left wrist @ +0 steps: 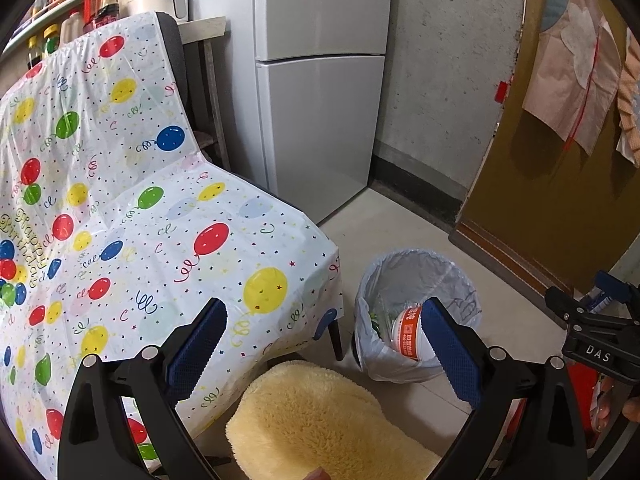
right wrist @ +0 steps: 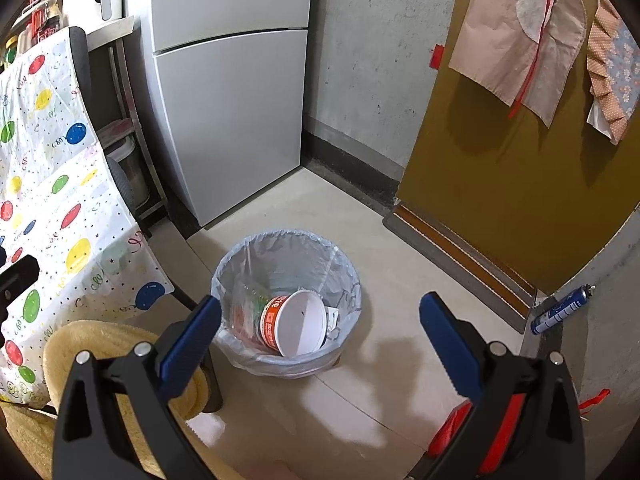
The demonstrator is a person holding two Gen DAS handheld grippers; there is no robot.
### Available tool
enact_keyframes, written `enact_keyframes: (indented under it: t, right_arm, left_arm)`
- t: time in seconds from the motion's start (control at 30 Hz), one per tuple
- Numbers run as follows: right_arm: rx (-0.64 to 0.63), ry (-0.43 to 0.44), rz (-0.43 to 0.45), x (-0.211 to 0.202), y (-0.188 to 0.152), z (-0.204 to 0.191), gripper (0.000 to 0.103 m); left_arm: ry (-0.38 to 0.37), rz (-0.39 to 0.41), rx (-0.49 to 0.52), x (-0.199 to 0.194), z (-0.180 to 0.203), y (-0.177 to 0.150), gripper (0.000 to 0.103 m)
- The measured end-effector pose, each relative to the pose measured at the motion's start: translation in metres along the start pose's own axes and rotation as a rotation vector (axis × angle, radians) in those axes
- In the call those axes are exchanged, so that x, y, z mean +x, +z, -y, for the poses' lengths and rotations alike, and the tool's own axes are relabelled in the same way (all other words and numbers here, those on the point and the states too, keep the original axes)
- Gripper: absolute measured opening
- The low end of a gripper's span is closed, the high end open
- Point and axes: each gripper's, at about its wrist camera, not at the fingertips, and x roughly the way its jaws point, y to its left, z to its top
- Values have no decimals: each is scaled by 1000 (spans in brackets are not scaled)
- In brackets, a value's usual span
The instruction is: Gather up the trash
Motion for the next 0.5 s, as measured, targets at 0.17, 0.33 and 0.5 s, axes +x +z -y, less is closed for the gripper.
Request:
enact_keyframes:
  t: [0.17, 0.33, 0.5]
  right_arm:
    - [-1, 2, 6, -2, 1, -1, 97]
    - [-3, 1, 0, 0, 0, -2, 97]
    - [-3, 0, 2, -1, 1, -2, 97]
  left_arm:
    - [2, 3, -6, -2, -2, 0, 97]
    - [6, 6, -11, -3, -3, 1, 97]
    - [7, 8, -12, -3, -4, 0, 97]
